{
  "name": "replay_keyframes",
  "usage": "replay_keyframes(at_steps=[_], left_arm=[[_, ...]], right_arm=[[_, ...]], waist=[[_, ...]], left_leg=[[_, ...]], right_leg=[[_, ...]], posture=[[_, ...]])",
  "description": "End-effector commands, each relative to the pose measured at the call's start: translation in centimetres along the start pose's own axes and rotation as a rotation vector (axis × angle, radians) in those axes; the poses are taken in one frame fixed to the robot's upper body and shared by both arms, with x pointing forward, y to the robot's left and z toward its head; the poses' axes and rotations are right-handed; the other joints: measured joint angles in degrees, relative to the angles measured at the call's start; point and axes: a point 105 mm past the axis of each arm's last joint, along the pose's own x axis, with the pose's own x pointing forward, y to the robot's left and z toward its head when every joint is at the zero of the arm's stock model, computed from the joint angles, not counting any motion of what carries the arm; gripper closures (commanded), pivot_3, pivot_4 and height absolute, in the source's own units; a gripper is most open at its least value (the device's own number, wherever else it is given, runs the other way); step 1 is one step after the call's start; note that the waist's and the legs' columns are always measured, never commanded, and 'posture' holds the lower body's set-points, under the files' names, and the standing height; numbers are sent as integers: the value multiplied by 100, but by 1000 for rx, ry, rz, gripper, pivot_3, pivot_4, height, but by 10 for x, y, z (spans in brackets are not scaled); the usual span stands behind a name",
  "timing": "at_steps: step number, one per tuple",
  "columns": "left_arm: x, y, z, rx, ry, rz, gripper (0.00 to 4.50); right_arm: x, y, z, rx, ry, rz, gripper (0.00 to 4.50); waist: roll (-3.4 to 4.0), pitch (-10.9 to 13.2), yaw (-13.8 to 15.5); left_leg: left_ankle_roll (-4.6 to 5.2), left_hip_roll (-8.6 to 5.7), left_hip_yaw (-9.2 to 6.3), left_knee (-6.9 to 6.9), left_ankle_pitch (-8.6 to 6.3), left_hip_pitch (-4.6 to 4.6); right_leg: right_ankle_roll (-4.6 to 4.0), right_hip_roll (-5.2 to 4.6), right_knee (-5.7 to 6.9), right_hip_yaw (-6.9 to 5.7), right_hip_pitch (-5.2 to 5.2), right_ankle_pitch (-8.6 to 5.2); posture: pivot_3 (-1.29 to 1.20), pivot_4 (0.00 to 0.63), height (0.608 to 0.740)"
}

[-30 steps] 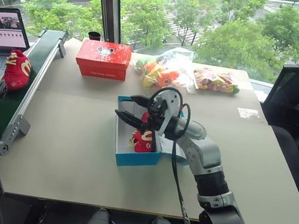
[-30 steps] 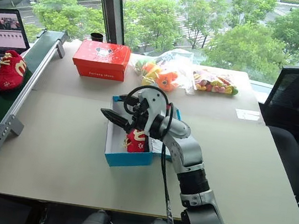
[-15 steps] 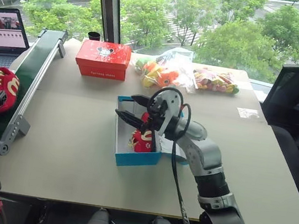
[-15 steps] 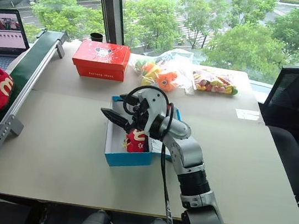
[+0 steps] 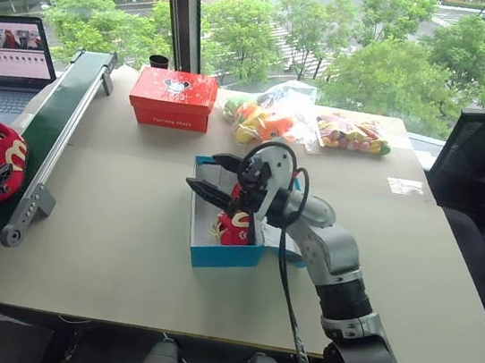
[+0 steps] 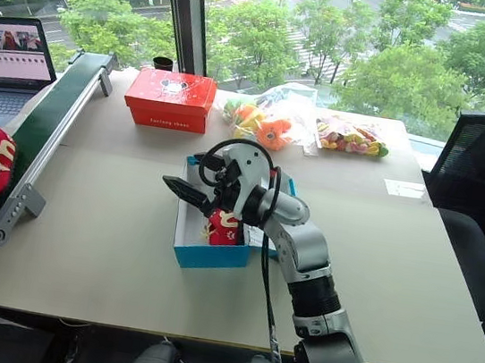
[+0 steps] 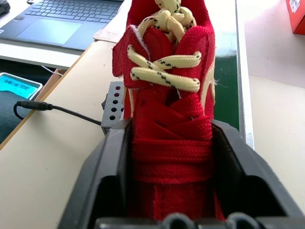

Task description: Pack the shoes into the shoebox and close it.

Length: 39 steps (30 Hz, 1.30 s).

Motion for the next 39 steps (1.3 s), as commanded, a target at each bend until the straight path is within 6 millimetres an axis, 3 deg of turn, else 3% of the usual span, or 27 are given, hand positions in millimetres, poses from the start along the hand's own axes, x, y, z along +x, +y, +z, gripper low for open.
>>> replay_keyframes(at_steps=[1, 7, 13, 19, 21, 24, 27, 33, 39], left_arm=[[5, -25, 23, 6, -105, -126, 3851], [-6, -118, 84, 21, -320, -499, 3851], [-33, -205, 124, 46, -424, -714, 3851], [-59, -274, 136, -14, -456, -852, 3851], [-74, -302, 133, -47, -447, -926, 3851], [-85, -328, 114, -42, -410, -968, 3851], [-99, -345, 97, -80, -371, -1006, 3851], [-116, -357, 94, -118, -364, -1037, 3851], [-111, -344, 100, -82, -385, -990, 3851]], right_arm=[[3, 3, 17, -51, -40, 19, 0], [-2, -6, 35, 79, -129, -17, 0], [-5, -20, 59, 313, -240, -64, 0], [-6, -22, 72, 477, -316, -81, 0], [-5, -20, 78, 528, -356, -75, 0], [-6, -23, 80, 576, -379, -91, 0], [-10, -30, 74, 611, -376, -137, 0], [-15, -40, 64, 612, -345, -202, 0], [-35, -56, 70, 587, -355, -252, 0]], waist=[[0, 0, 48], [-22, 4, 133], [-29, 7, 0], [-29, 7, -138], [-28, 7, -142], [-27, 8, -134], [-27, 8, -122], [-27, 9, -138], [-26, 9, -120]], left_leg=[[0, 0, 0, 0, 0, 0], [-17, 1, -6, 6, 10, -27], [-16, 2, -10, -1, 10, -33], [-15, 1, -9, -4, 9, -33], [-14, 1, -9, -6, 9, -34], [-14, -1, -9, -8, 9, -35], [-14, -6, -8, -6, 9, -35], [-13, -3, -9, -4, 10, -35], [-13, -5, -7, -4, 10, -35]], right_leg=[[0, 0, 0, 0, -1, 0], [-3, -2, -5, -10, -6, 2], [-6, -2, -4, -9, -15, 4], [-6, -2, -5, -3, -17, 5], [-6, -1, -5, -2, -19, 4], [-6, -2, -5, 1, -21, 4], [-6, -5, -8, 3, -16, 4], [-5, -1, -8, 5, -20, 4], [-5, -1, -12, 7, -17, 4]], posture=[[0, 150, 739], [0, 150, 739], [0, 150, 739], [0, 150, 739], [0, 150, 739], [0, 150, 739], [0, 150, 739], [0, 150, 739], [0, 150, 739]])
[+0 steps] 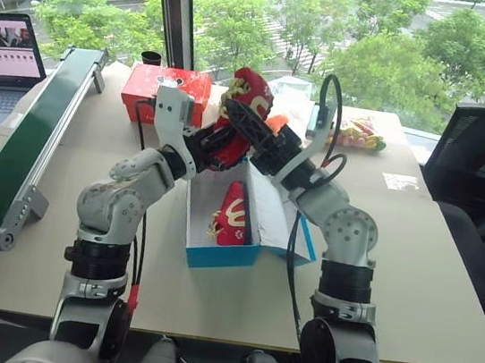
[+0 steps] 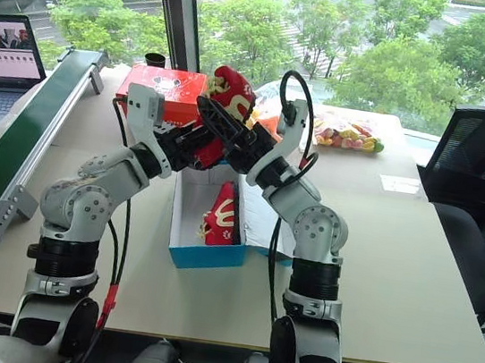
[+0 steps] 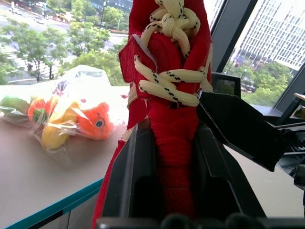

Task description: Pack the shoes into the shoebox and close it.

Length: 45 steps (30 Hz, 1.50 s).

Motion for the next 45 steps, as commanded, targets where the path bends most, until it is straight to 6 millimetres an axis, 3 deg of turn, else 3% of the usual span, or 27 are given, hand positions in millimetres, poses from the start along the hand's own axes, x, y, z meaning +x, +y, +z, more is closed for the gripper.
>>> replay_keyframes(at_steps=[1, 3, 7, 16, 22, 26, 28, 34, 38, 43, 45], left_arm=[[-9, 1, 31, 76, -88, -12, 3851], [-13, 7, 33, 84, -88, 2, 3851], [-13, 5, 31, 84, -85, 1, 3851], [-1, -49, 27, -1, -113, -107, 3851], [-1, -54, 26, -17, -109, -109, 3851], [-3, -48, 25, -8, -99, -96, 3871], [-4, -47, 24, -8, -93, -91, 3871], [-6, -44, 20, -27, -82, -81, 3871], [-13, -35, 24, -71, -106, -68, 2478], [-29, -16, 20, 24, -21, -30, 785], [-41, 0, 16, 91, 33, 4, 785]], right_arm=[[-13, -5, 29, -31, -61, -17, 0], [-21, -5, 41, -47, -68, -11, 0], [-24, -1, 40, -82, -28, 8, 0], [-16, -10, 24, -56, -14, -5, 0], [-13, -11, 24, -49, -21, -11, 0], [-15, -14, 31, -27, -61, -23, 1020], [-14, -12, 36, -21, -81, -20, 1788], [-11, -6, 44, -19, -111, -8, 3524], [-10, -6, 47, -24, -111, -15, 4073], [-2, -5, 42, -108, -27, -51, 4103], [4, 0, 38, -135, 19, -53, 4103]], waist=[[0, 0, 2], [0, 1, 16], [1, 1, 14], [1, 2, 10], [1, 2, -5], [1, 2, 2], [1, 2, 6], [2, 2, 7], [2, 2, 11], [4, 3, -22], [8, 6, -56]], left_leg=[[0, -1, 0, 0, 0, 0], [0, -1, 0, 0, 0, 0], [0, -1, 1, -3, 0, -2], [1, -1, 1, -4, -1, -9], [1, -1, 1, -2, -1, -9], [1, -1, 1, -4, -1, -9], [1, -2, 1, -4, -1, -10], [1, -1, 1, -4, -1, -10], [1, -2, 1, -4, -1, -10], [1, 0, 1, -6, -1, -10], [2, 0, 2, -10, -1, -10]], right_leg=[[0, -1, -1, 0, 1, 0], [0, -1, -2, 0, 1, 0], [0, -1, -10, 0, 3, 0], [1, -2, -17, 0, 2, 0], [1, -1, -16, 0, 1, 0], [1, -1, -19, 0, 2, 0], [1, -1, -21, 0, 2, 0], [1, -1, -21, 0, 2, 0], [1, -2, -24, 0, 2, 0], [1, 0, -23, 0, 1, 0], [1, 0, -23, 2, -2, 0]], posture=[[0, 150, 739], [0, 150, 739], [0, 150, 739], [0, 150, 739], [0, 150, 739], [0, 150, 739], [0, 150, 739], [0, 150, 739], [0, 150, 739], [0, 150, 739], [0, 150, 739]])
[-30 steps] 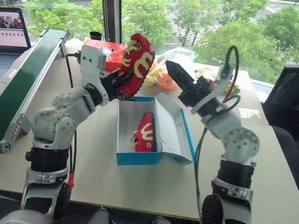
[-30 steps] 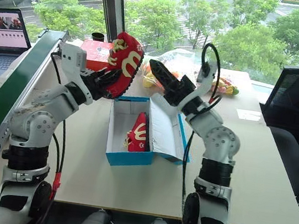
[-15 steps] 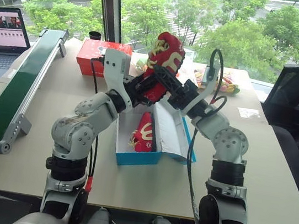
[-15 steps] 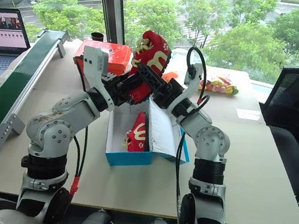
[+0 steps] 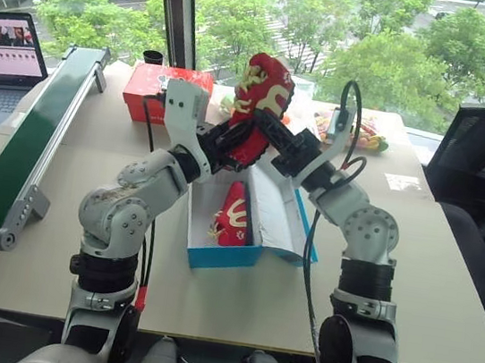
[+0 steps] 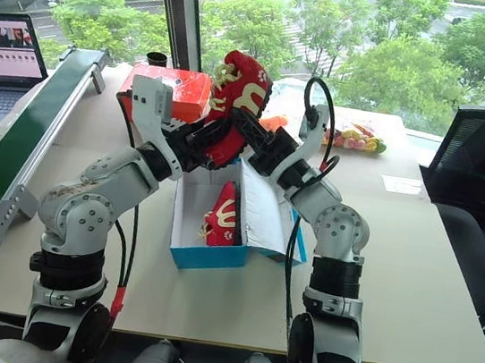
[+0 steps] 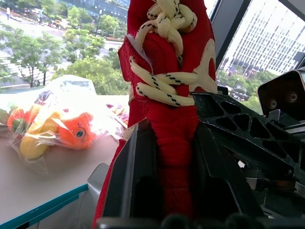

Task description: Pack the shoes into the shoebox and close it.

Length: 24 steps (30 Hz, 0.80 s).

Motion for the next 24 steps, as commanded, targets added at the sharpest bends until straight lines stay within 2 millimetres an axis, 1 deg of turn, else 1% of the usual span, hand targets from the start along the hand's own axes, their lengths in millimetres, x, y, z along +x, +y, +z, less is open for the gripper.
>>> replay_keyframes(at_steps=[1, 3, 4, 6, 7, 9, 11, 13, 15, 17, 19, 24], left_arm=[[-25, 23, 3, 113, 59, 44, 785], [-42, 48, 2, 192, 112, 121, 785], [-51, 59, 2, 237, 145, 152, 785], [-67, 73, 0, 319, 211, 178, 785], [-72, 76, -1, 339, 233, 180, 785], [-75, 77, 0, 354, 244, 170, 785], [-82, 75, 4, 370, 253, 156, 785], [-88, 73, 8, 383, 259, 156, 785], [-92, 72, 9, 388, 258, 168, 785], [-94, 70, 8, 392, 259, 181, 785], [-95, 70, 7, 390, 257, 191, 785], [-98, 70, 7, 382, 248, 219, 785]], right_arm=[[14, 24, 6, -91, 43, 46, 4103], [22, 28, 0, -126, 94, 18, 4103], [27, 30, -8, -138, 139, 10, 4103], [32, 31, -26, -166, 230, -5, 4103], [33, 30, -32, -169, 259, -12, 4103], [35, 30, -38, -174, 281, -13, 4103], [37, 25, -55, -186, 336, -29, 4103], [36, 11, -74, -180, 401, -81, 4103], [30, -5, -93, -151, 455, -124, 4103], [24, -19, -106, -169, 499, -166, 4103], [22, -24, -111, -177, 511, -185, 4103], [19, -25, -108, -166, 525, -190, 4103]], waist=[[3, 2, -21], [7, 5, -71], [11, 7, -85], [13, 9, -101], [13, 9, -96], [14, 10, -68], [14, 11, -8], [14, 11, 15], [14, 12, 44], [14, 11, 61], [14, 12, 57], [14, 12, 38]], left_leg=[[0, 0, 0, -1, 0, 0], [0, 1, 0, -3, 0, 0], [0, 1, 0, -5, 0, 0], [0, 2, 1, -7, 0, 0], [0, 2, 1, -8, 0, 0], [0, 2, 1, -12, 0, 0], [0, 1, -1, -10, 0, -6], [0, 2, 0, -10, 0, -9], [0, 2, 0, -12, -1, -9], [2, 3, -1, -12, -2, -9], [2, 2, 0, -11, -2, -10], [2, 6, -1, -11, -2, -10]], right_leg=[[0, 0, 1, 0, -1, 0], [0, 0, 0, 0, -3, 0], [0, 0, 0, 1, -4, 0], [-1, 1, 0, 1, -7, 0], [-1, 1, 0, 1, -8, -1], [-1, 0, -10, 0, -7, -1], [-1, -2, -16, -3, -5, -1], [0, -2, -21, -3, -6, -1], [-1, -2, -22, -3, -6, -1], [-1, -2, -25, -6, -3, -1], [-1, -3, -27, -6, -4, -1], [-1, 0, -21, -5, -7, 0]], posture=[[0, 150, 739], [0, 150, 739], [0, 150, 739], [0, 150, 739], [0, 150, 739], [0, 150, 739], [0, 150, 739], [0, 150, 739], [0, 150, 739], [0, 150, 739], [0, 150, 739], [0, 150, 739]])
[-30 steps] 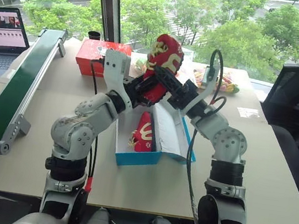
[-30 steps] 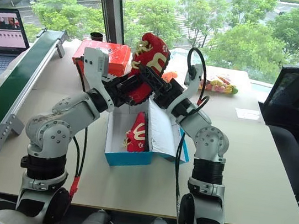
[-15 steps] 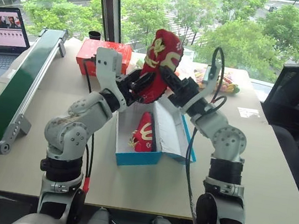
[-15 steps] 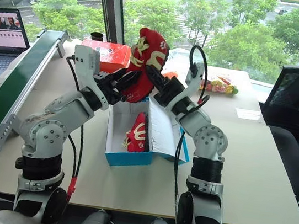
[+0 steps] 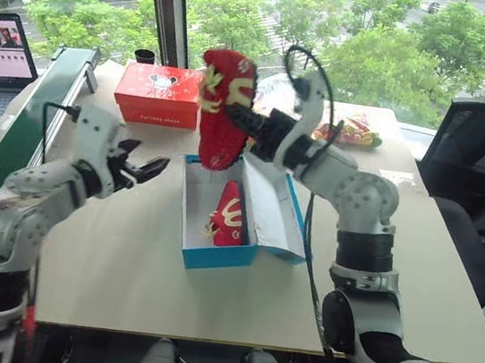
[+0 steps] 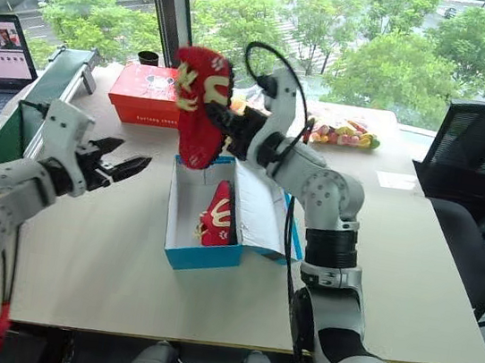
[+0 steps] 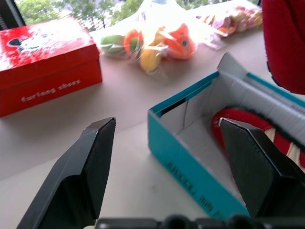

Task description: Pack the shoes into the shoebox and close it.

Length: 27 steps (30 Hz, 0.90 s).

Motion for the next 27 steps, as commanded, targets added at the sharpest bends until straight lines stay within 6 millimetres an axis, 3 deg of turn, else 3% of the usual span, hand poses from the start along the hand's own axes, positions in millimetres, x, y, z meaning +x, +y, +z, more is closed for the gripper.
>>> replay_keyframes(at_steps=[1, 7, 12, 14, 20, 23, 27], left_arm=[[-7, 1, 11, 18, -47, 33, 785], [-8, -5, 7, 2, -54, 37, 785], [-10, -9, 0, -13, -52, 52, 785], [-11, -9, -3, -21, -52, 66, 732], [-10, -14, -4, -42, -60, 61, 732], [-7, -14, -2, -44, -65, 57, 732], [-3, -14, 0, -38, -65, 40, 732]], right_arm=[[-7, 10, 20, -32, -54, 39, 4103], [-7, -10, -33, -215, 233, -105, 4103], [-14, -2, -58, -313, 388, -33, 4103], [-13, -7, -59, -327, 399, -55, 3126], [-4, -13, -41, -363, 337, -105, 1132], [0, -7, -8, -355, 195, -131, 193], [-9, -1, 43, -384, -22, -163, 35]], waist=[[0, 0, -5], [0, 0, -2], [-2, -3, 13], [-2, -3, 9], [-6, -6, 10], [-7, -6, -14], [-5, -5, -4]], left_leg=[[0, 0, 0, 0, 0, 0], [0, -1, 1, 1, 0, 0], [0, -5, -1, 6, 0, 1], [0, -4, 1, 7, -1, 6], [0, -2, 1, 8, 0, 18], [0, -1, 1, 10, 0, 22], [-1, 1, 0, 13, 1, 23]], right_leg=[[0, 0, 0, 0, 0, 0], [0, -1, 0, 0, 0, 0], [1, -5, -1, 0, 8, 0], [1, -5, -2, 0, 11, 0], [0, -1, 4, 1, 17, 0], [0, -1, 8, 1, 19, 0], [-2, 4, 21, 3, 11, 2]], posture=[[0, 150, 739], [0, 150, 739], [0, 150, 739], [0, 150, 739], [0, 150, 739], [0, 150, 739], [0, 150, 739]])
